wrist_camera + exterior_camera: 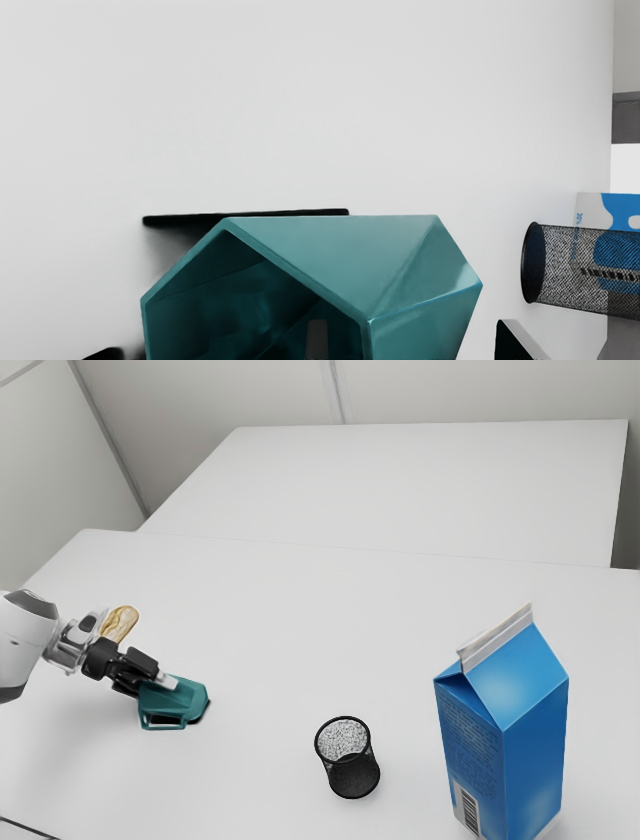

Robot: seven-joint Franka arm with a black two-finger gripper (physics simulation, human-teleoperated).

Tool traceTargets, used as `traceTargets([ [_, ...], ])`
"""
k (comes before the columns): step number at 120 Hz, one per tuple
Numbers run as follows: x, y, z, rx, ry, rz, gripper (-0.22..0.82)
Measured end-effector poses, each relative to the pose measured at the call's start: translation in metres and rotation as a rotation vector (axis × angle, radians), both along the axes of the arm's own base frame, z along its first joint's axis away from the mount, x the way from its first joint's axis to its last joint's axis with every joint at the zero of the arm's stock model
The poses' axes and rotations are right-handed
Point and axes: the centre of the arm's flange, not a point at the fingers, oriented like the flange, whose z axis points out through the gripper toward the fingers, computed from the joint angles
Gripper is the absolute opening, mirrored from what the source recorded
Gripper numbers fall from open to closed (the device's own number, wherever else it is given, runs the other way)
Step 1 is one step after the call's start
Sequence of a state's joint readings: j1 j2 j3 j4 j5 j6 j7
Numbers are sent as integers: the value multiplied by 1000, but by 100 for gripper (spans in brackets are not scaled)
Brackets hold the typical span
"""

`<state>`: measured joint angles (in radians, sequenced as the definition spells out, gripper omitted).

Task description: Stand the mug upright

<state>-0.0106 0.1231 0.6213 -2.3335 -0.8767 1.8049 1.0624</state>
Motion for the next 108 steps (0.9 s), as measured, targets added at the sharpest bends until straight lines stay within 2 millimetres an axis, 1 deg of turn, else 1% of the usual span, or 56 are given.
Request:
traceTargets([
  [18,1,-2,1,1,-8,-7,14],
  [40,2,-3,2,8,-15,-14,0],
  [53,5,-5,7,14,-30,-20,-7],
  [70,9,-7,22,22,-71,-27,-11],
  [81,17,-13,33,32,-100,-44,-15],
  [91,30,-21,49,50,-137,-72,-15],
  [108,61,-41,80,98,-203,-134,-15],
])
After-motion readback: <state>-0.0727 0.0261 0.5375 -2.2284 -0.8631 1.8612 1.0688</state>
